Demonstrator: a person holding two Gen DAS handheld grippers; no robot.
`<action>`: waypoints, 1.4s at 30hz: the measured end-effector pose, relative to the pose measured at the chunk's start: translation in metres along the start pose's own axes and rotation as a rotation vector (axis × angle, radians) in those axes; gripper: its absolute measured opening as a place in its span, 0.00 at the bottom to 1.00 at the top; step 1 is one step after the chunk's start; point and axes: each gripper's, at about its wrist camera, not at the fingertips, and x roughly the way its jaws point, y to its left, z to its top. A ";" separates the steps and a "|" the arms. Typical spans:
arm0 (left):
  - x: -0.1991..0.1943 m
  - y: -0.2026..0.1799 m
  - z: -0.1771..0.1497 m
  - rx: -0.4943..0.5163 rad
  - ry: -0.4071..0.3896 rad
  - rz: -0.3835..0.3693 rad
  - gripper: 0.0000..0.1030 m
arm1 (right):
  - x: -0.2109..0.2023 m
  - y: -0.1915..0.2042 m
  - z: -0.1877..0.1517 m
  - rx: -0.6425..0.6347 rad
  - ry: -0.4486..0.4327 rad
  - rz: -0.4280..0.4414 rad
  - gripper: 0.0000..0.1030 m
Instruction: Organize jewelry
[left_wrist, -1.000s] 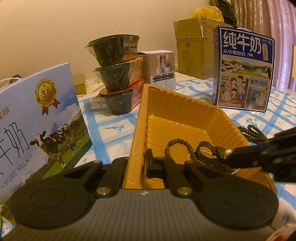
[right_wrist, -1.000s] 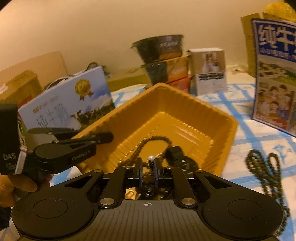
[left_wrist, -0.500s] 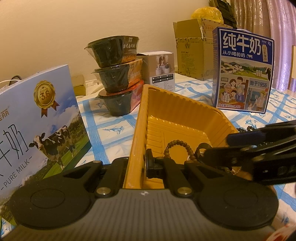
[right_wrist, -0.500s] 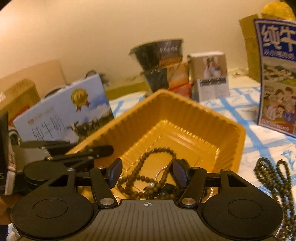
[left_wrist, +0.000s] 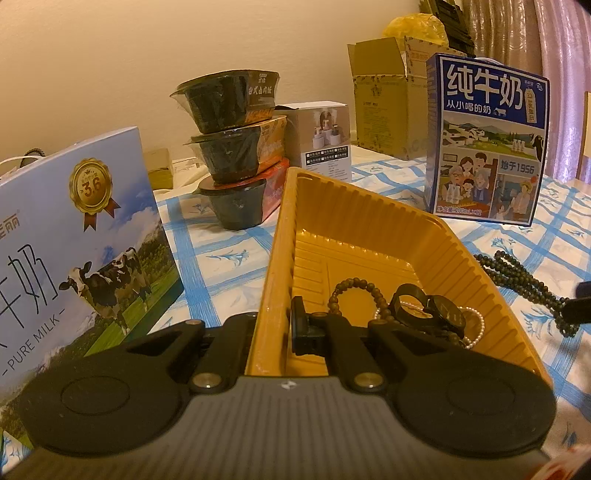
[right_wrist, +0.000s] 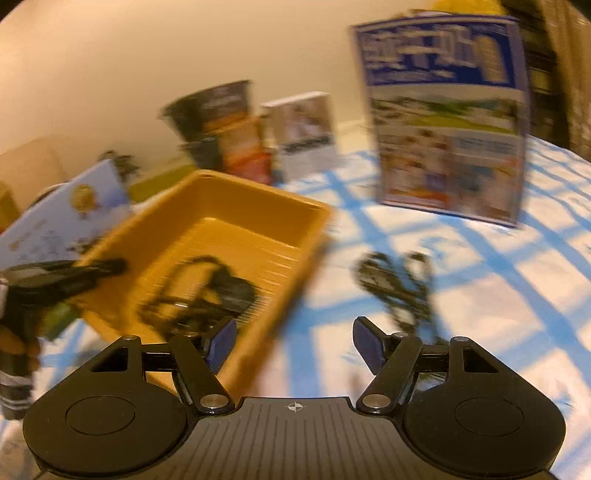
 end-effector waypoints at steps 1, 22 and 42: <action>0.000 0.000 0.000 0.000 0.001 0.000 0.04 | -0.003 -0.009 -0.001 0.007 0.007 -0.025 0.68; 0.001 0.000 -0.001 0.007 0.004 0.003 0.04 | 0.002 -0.062 -0.008 -0.033 0.085 -0.164 0.68; 0.001 0.000 -0.001 0.011 0.005 0.003 0.04 | 0.081 -0.064 0.018 -0.094 0.124 -0.192 0.54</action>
